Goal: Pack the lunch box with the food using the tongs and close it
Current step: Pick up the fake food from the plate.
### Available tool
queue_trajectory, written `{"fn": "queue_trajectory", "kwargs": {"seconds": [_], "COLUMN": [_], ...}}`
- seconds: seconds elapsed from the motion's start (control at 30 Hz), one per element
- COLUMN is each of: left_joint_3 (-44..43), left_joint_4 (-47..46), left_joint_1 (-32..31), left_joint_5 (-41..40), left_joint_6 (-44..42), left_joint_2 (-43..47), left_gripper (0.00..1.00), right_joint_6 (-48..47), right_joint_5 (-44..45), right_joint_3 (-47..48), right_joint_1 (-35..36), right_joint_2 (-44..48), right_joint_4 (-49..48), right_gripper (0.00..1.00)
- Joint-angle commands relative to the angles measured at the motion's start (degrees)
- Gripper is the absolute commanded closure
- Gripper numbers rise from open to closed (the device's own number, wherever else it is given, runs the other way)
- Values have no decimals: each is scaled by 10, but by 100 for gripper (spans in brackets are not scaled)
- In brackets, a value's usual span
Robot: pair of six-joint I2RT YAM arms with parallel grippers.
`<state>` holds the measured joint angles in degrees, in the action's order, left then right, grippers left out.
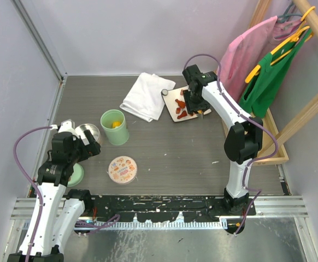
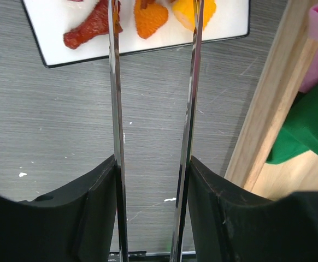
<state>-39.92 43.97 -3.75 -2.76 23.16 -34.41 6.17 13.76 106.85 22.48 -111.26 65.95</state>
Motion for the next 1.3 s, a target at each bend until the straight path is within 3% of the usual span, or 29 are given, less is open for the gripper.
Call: {"fn": "queue_trajectory", "kwargs": {"seconds": [0.0,0.2,0.67,1.27], "left_joint_3": [-8,-8,-7,-8], "left_joint_4": [-24,-24,-24,-24], "left_joint_1": [-2,-2,-2,-2], "left_joint_5": [2,5,-2,-3], "left_joint_6": [1,1,1,1], "left_joint_2": [1,-1,1,2], "left_gripper": [2,2,2,2], "right_joint_6": [-4,1,-1,-4], "right_joint_5": [-38,-75,-79,-93], "right_joint_3": [-1,57,23,4], "right_joint_1": [0,-4,-16,-17], "right_joint_2": [20,-15,-39,-68], "right_joint_4": [-36,-39,-67,-80], "right_gripper": [47,47,53,52]}}
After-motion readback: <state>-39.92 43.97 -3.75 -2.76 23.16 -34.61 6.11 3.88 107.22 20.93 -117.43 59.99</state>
